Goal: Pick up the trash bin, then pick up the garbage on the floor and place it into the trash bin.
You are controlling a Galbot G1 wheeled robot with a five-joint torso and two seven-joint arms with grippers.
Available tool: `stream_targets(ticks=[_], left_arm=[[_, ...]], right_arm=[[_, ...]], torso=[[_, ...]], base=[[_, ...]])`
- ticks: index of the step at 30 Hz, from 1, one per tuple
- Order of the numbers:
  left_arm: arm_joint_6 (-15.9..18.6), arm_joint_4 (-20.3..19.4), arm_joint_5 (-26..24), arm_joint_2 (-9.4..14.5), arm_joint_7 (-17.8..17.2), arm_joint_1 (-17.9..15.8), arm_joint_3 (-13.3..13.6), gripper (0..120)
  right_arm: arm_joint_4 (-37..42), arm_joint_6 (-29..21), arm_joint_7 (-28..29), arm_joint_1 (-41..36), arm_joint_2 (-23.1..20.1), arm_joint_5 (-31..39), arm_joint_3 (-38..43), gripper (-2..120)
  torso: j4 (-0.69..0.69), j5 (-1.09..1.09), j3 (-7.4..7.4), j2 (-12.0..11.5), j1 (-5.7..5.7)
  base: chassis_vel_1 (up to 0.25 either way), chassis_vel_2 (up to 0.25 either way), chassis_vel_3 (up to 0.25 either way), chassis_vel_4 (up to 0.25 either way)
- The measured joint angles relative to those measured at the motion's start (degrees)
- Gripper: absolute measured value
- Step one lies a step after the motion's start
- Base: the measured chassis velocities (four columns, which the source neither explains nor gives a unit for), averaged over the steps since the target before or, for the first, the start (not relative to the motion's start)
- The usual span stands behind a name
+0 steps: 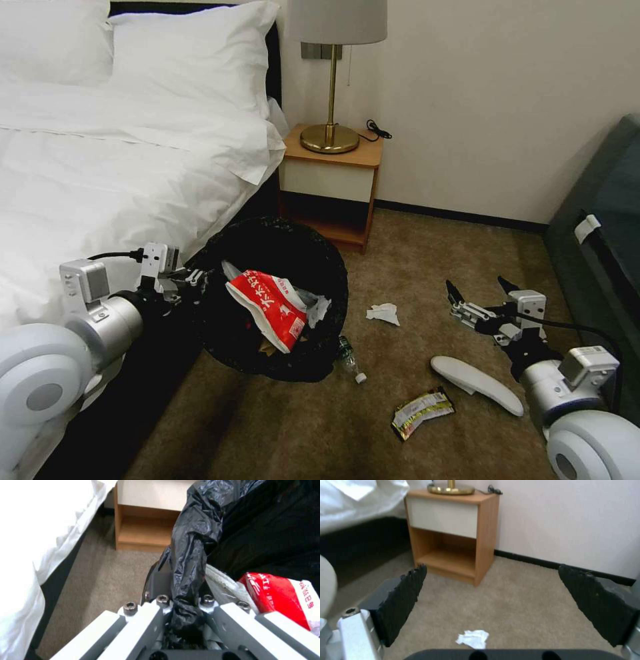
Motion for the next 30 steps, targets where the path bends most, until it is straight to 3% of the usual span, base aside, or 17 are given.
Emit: stream_targets(ticks=[7, 12, 14, 18, 30], left_arm=[[0.0, 0.3, -1.7, 0.1, -0.7, -0.9, -0.8, 1], [0.0, 0.3, -2.1, 0.2, -0.9, -0.9, -1.2, 1], [0.0, 0.3, -2.3, 0.2, -0.8, -1.1, -1.3, 1], [0.0, 0.5, -2.3, 0.2, -0.7, -1.3, -1.3, 1], [0.0, 0.3, -2.7, 0.1, -0.6, -1.4, -1.8, 1]], right_arm=[[-3.9, -1.4, -1.5, 0.8, -4.7, 0.5, 1.0, 100], [-9.3, -2.3, -8.0, 0.2, -8.5, 1.4, 3.0, 100], [-15.0, -3.1, -14.0, 0.8, -10.9, -0.2, 4.1, 100], [-21.2, -3.5, -18.3, 2.5, -13.0, -2.1, 3.8, 100], [-34.7, -1.4, -20.5, 9.7, -14.8, -4.2, -6.2, 100]], torso=[[0.0, 0.01, -0.01, 0.0, -0.01], [0.0, 0.01, -0.01, 0.0, -0.01], [0.0, 0.02, -0.01, 0.0, -0.01], [-0.01, 0.0, -0.01, 0.0, -0.01], [0.0, 0.02, 0.0, 0.0, -0.01]], base=[[0.0, 0.0, 0.0, 0.0], [0.0, 0.0, 0.0, 0.0], [0.0, 0.0, 0.0, 0.0], [0.0, 0.0, 0.0, 0.0], [0.0, 0.0, 0.0, 0.0]])
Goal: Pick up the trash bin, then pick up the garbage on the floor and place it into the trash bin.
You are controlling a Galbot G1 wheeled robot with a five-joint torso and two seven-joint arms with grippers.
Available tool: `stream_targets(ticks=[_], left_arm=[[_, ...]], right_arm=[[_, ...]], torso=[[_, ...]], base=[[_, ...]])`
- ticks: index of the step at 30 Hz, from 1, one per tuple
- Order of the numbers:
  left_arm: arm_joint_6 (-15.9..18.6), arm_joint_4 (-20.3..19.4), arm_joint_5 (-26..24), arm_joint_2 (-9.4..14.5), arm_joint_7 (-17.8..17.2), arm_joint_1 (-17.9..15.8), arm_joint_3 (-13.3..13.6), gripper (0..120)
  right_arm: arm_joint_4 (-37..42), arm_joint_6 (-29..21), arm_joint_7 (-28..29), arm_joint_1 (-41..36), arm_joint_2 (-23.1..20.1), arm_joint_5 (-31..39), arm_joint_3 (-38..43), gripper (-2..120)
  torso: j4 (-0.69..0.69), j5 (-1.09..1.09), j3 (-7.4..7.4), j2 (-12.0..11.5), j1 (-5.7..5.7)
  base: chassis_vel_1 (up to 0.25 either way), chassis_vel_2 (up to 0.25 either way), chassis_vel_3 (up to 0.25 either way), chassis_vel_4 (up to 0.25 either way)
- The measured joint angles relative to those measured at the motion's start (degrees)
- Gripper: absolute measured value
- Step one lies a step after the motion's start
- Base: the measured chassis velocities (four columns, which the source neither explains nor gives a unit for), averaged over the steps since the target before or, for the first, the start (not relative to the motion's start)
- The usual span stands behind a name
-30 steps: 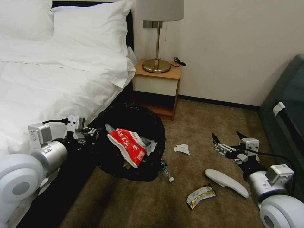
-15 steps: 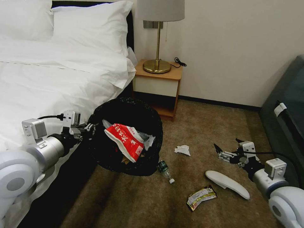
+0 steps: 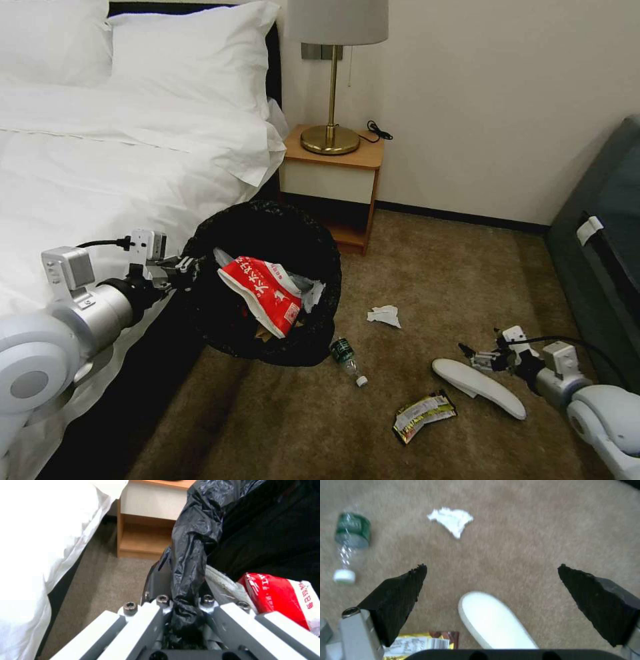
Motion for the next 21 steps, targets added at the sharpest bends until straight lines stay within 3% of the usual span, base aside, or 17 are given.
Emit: stream_targets(ticks=[6, 8, 21], left_arm=[[0.0, -0.2, -0.3, 0.4, -0.2, 0.1, -0.1, 1], [0.0, -0.3, -0.3, 0.3, -0.3, 0.2, -0.1, 1], [0.0, -0.8, -0.2, 0.2, -0.7, 1.2, 0.0, 1]], right_arm=[[-8.3, 0.1, -1.3, 5.5, 0.2, -6.0, -5.7, 100], [-12.3, -1.1, -0.4, 8.7, 1.2, -11.5, -9.2, 100], [-20.8, -1.2, -0.5, 13.2, 4.4, -19.4, -13.6, 100]], torso=[[0.0, -0.02, 0.0, 0.0, 0.0], [0.0, -0.02, 0.0, 0.0, 0.01], [0.0, -0.03, 0.0, 0.0, 0.01]], base=[[0.0, 0.0, 0.0, 0.0], [0.0, 0.0, 0.0, 0.0], [0.0, 0.0, 0.0, 0.0]])
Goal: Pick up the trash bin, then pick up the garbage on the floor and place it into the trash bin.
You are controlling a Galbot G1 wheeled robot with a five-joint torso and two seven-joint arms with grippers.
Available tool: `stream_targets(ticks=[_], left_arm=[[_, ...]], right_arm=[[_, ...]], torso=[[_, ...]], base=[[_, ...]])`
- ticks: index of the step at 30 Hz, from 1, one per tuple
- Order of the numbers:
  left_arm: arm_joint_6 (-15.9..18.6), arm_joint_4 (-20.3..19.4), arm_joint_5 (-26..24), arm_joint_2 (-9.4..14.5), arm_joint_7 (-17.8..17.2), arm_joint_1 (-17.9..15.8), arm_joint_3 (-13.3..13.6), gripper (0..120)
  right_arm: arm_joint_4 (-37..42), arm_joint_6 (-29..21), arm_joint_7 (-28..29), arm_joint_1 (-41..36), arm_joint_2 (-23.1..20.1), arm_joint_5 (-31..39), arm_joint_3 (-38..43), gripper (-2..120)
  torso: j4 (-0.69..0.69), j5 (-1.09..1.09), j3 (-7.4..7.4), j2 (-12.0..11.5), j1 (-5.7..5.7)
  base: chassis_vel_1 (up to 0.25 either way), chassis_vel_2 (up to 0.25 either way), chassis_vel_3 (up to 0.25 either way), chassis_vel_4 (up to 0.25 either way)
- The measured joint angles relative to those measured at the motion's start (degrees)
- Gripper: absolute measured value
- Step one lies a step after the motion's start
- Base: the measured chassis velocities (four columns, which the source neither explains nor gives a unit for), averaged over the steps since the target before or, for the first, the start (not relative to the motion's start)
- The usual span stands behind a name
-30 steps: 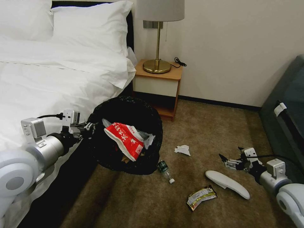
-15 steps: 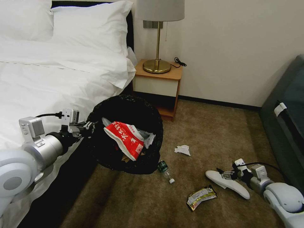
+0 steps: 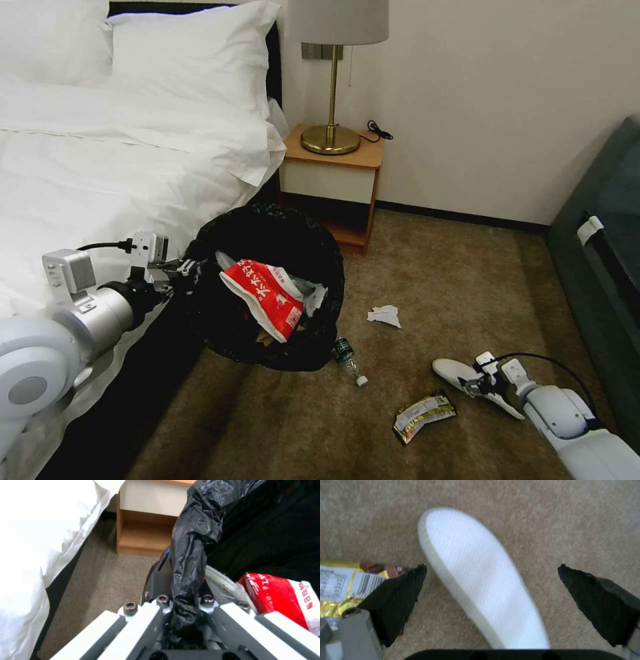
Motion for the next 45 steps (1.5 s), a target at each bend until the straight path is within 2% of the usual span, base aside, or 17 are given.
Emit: stream_targets(ticks=[8, 19, 40, 43, 45], left_arm=[[0.0, 0.3, 0.2, 0.0, 0.0, -0.5, 0.6, 1], [0.0, 0.7, 1.0, -0.5, 0.3, -0.6, 1.3, 1], [0.0, 1.1, 1.3, -0.8, 0.8, 0.0, 1.4, 1], [0.0, 1.3, 1.3, -0.8, 1.0, -0.1, 1.5, 1], [0.0, 1.6, 1.5, -0.8, 1.2, -0.3, 1.6, 1]], right_arm=[[-5.6, 3.3, -0.4, 0.7, 2.3, -3.0, 0.0, 100], [-6.7, 4.2, -0.2, 0.1, 2.9, -3.7, 0.1, 100], [-19.7, 7.3, -0.2, 8.2, 5.6, -4.6, -0.3, 100], [-20.8, 8.0, -0.2, 8.9, 6.0, -4.9, -0.3, 97], [-21.0, 8.1, -0.8, 9.2, 6.1, -4.9, -0.3, 86]], torso=[[-0.01, 0.02, 0.0, 0.0, 0.0], [-0.01, 0.01, 0.0, 0.0, 0.0], [0.0, 0.01, 0.0, 0.0, 0.0], [0.0, 0.01, 0.0, 0.0, 0.0], [0.0, 0.01, 0.0, 0.0, 0.0]], base=[[0.0, 0.0, 0.0, 0.0], [0.0, 0.0, 0.0, 0.0], [0.0, 0.0, 0.0, 0.0], [0.0, 0.0, 0.0, 0.0], [0.0, 0.0, 0.0, 0.0]])
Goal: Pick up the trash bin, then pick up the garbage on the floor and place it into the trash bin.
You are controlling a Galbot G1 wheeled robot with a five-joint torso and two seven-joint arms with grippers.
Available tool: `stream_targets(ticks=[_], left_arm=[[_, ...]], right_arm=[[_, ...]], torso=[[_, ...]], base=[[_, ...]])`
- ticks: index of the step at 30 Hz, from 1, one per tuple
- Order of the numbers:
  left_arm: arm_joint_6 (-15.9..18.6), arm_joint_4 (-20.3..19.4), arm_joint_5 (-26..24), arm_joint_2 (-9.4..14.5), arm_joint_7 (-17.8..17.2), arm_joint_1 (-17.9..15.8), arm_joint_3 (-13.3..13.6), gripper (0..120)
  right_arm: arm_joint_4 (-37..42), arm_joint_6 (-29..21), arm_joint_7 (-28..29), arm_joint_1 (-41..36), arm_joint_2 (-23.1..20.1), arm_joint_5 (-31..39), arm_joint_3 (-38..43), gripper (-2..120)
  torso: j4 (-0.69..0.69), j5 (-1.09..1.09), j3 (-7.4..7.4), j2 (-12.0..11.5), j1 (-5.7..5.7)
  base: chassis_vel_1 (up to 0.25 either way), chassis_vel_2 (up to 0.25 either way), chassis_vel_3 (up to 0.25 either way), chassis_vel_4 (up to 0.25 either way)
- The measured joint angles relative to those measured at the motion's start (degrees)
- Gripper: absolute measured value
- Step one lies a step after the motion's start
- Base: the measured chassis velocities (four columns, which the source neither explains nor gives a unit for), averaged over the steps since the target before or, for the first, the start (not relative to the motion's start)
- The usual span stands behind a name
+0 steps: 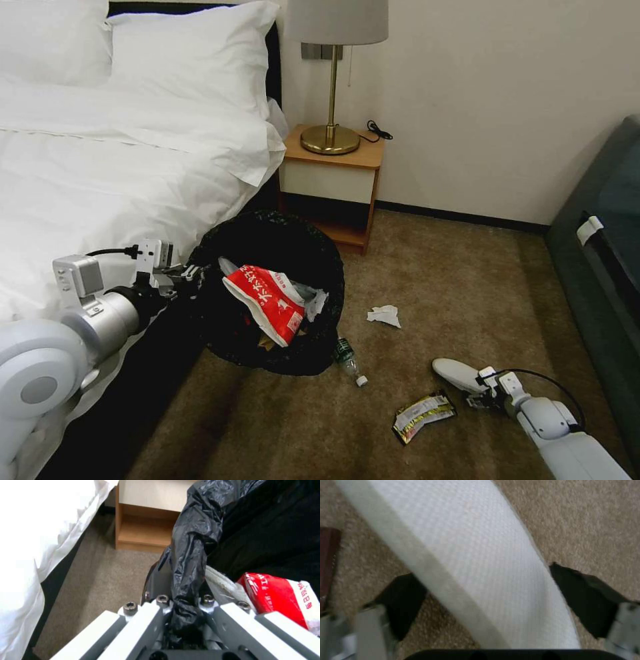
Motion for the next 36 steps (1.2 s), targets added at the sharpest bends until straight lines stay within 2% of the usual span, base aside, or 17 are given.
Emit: stream_targets(ticks=[1, 2, 4, 6, 9, 10, 11, 13, 14, 16, 17, 20, 21, 23, 31, 35, 36], left_arm=[[0.0, 0.0, 0.0, 0.0, 0.0, 0.0, 0.0, 1], [0.0, 0.1, 0.2, -0.1, 0.1, 0.0, 0.2, 1], [0.0, 0.1, 0.3, -0.1, 0.2, 0.0, 0.2, 1], [0.0, 0.1, 0.4, -0.2, 0.4, 0.0, 0.3, 1], [0.0, 0.1, 0.4, -0.2, 0.4, 0.0, 0.3, 1], [0.0, 0.2, 0.4, -0.2, 0.5, -0.1, 0.3, 1], [0.0, 0.2, 0.4, -0.2, 0.5, -0.1, 0.3, 1], [0.0, 0.2, 0.5, -0.2, 0.5, -0.1, 0.3, 1], [0.0, 0.2, 0.5, -0.2, 0.5, -0.1, 0.3, 1], [0.0, 0.0, 0.9, -0.2, 0.6, 0.1, 0.3, 1], [0.0, 0.0, 0.9, -0.2, 0.6, 0.1, 0.3, 1], [0.0, -0.4, 0.9, -0.1, 0.7, 0.3, 0.3, 1], [0.0, -0.4, 0.9, -0.1, 0.7, 0.3, 0.3, 1], [0.0, -0.7, 0.9, 0.0, 0.7, 0.5, 0.3, 1], [0.0, -1.5, 0.7, 0.1, 0.5, 1.1, 0.2, 1], [0.0, -1.7, 0.6, -0.1, 0.1, 1.2, 0.4, 1], [0.0, -1.8, 0.6, -0.2, 0.0, 1.5, 0.4, 1]], right_arm=[[0.0, 0.0, 0.0, 0.0, 0.0, 0.0, 0.0, 86], [0.0, 0.2, -0.2, 0.1, 0.1, 0.0, 0.0, 79], [0.1, 0.3, -0.2, 0.1, 0.1, 0.0, 0.0, 75], [0.7, 0.8, 0.1, 0.2, 0.2, 0.0, -0.1, 64], [1.0, 1.1, 0.3, 0.2, 0.3, 0.1, -0.1, 60], [1.6, 1.5, 0.6, 0.3, 0.3, 0.1, -0.1, 51], [1.6, 1.5, 0.6, 0.3, 0.3, 0.1, -0.1, 51], [3.4, 1.9, 1.5, -0.2, 0.3, 0.7, 0.0, 39], [3.4, 1.9, 1.5, -0.2, 0.3, 0.7, 0.0, 39], [5.4, 1.4, 2.2, -0.9, 0.2, 1.7, 0.3, 28], [5.4, 1.4, 2.2, -0.9, 0.2, 1.7, 0.3, 28], [7.3, 0.5, 3.3, -1.4, 0.2, 2.7, 1.0, 14], [7.3, 0.5, 3.3, -1.4, 0.2, 2.7, 1.0, 14], [7.9, 0.1, 4.4, -1.5, 0.3, 3.2, 1.3, 5], [12.0, -1.2, 7.1, -2.1, 0.3, 5.4, 3.1, 2], [16.3, -3.0, 8.9, -3.5, 0.1, 8.4, 4.9, 2], [19.9, -4.3, 9.9, -4.9, 0.0, 11.5, 6.1, 2]], torso=[[0.0, 0.0, 0.0, 0.0, 0.0], [0.0, 0.0, 0.0, 0.0, 0.0], [0.0, 0.0, 0.0, 0.0, 0.0], [0.0, 0.0, 0.0, 0.0, 0.0], [0.0, 0.0, 0.0, 0.0, 0.0], [0.0, 0.0, 0.0, 0.0, 0.0], [0.0, 0.0, 0.0, 0.0, 0.0], [0.0, 0.0, 0.0, 0.0, 0.0], [0.0, 0.0, 0.0, 0.0, 0.0], [0.0, 0.0, 0.0, 0.0, 0.0], [0.0, 0.0, 0.0, 0.0, 0.0], [0.0, 0.0, 0.0, 0.0, 0.0], [0.0, 0.0, 0.0, 0.0, 0.0], [0.0, 0.0, -0.01, 0.0, 0.0], [0.0, 0.01, -0.01, 0.0, 0.0], [0.01, -0.01, -0.01, 0.0, 0.0], [0.0, 0.01, 0.0, 0.0, 0.0]], base=[[0.0, 0.0, 0.0, 0.0], [0.0, 0.0, 0.0, 0.0], [0.0, 0.0, 0.0, 0.0], [0.0, 0.0, 0.0, 0.0], [0.0, 0.0, 0.0, 0.0], [0.0, 0.0, 0.0, 0.0], [0.0, 0.0, 0.0, 0.0], [0.0, 0.0, 0.0, 0.0], [0.0, 0.0, 0.0, 0.0], [0.0, 0.0, 0.0, 0.0], [0.0, 0.0, 0.0, 0.0], [0.0, 0.0, 0.0, 0.0], [0.0, 0.0, 0.0, 0.0], [0.0, 0.0, 0.0, 0.0], [0.0, 0.0, 0.0, 0.0], [0.0, 0.0, 0.0, 0.0], [0.0, 0.0, 0.0, 0.0]])
